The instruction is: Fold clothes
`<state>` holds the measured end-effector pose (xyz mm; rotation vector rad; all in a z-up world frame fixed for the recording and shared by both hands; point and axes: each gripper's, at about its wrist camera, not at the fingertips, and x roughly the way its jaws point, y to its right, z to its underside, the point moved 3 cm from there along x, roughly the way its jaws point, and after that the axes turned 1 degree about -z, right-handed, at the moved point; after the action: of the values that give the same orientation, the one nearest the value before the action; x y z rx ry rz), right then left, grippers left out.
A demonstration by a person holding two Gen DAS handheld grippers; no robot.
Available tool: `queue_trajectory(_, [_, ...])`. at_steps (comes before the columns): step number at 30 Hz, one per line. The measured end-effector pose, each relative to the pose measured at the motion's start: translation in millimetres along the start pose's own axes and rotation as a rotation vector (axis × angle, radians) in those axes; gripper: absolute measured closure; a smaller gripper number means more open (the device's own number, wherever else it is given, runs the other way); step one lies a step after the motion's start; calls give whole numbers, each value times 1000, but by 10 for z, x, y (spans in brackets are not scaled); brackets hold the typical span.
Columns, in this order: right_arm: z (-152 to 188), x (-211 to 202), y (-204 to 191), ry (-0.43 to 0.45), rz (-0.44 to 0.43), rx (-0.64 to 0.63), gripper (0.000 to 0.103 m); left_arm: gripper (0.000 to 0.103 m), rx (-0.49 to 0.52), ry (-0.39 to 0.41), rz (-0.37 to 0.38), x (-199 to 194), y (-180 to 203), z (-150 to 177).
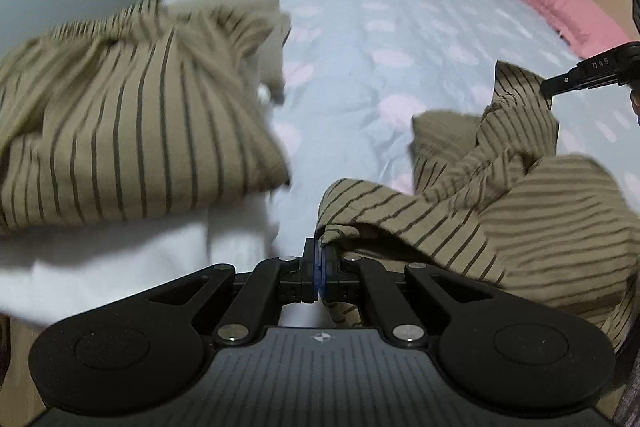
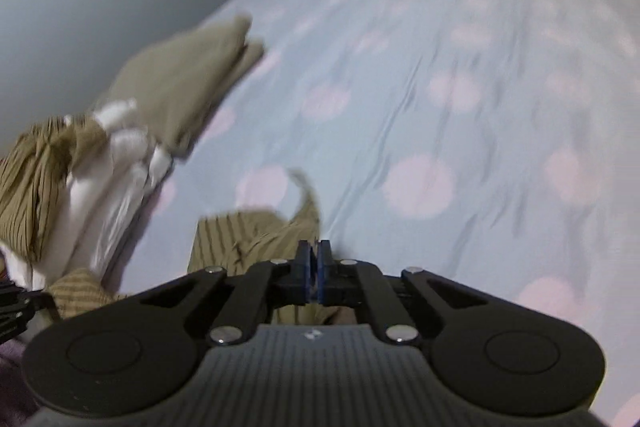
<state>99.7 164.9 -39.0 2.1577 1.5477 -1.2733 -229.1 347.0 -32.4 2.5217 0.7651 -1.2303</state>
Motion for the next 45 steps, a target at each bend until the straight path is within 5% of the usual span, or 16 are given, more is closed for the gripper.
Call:
queue_trajectory(9, [-89,-1275,75,339,158,4,100,103,79,210,49,-524,279,-701])
queue_trajectory(16, [-261,-2525,78,560,273,-9,100,103,254,465,81,-1280,942,-1581])
queue_trajectory(27, [-579,-4667,-711,963,469,-210,100,103,344,812,76,-2605,1493,-2459])
queue_trajectory(33, [-421,-4636,-936,900,424,-315,99,103,363,711,86,-2288,1447,-2309])
queue_trajectory(45, [441,-2428,-502,352,149,-227,99,103,332,142,35,-253,851,-1185])
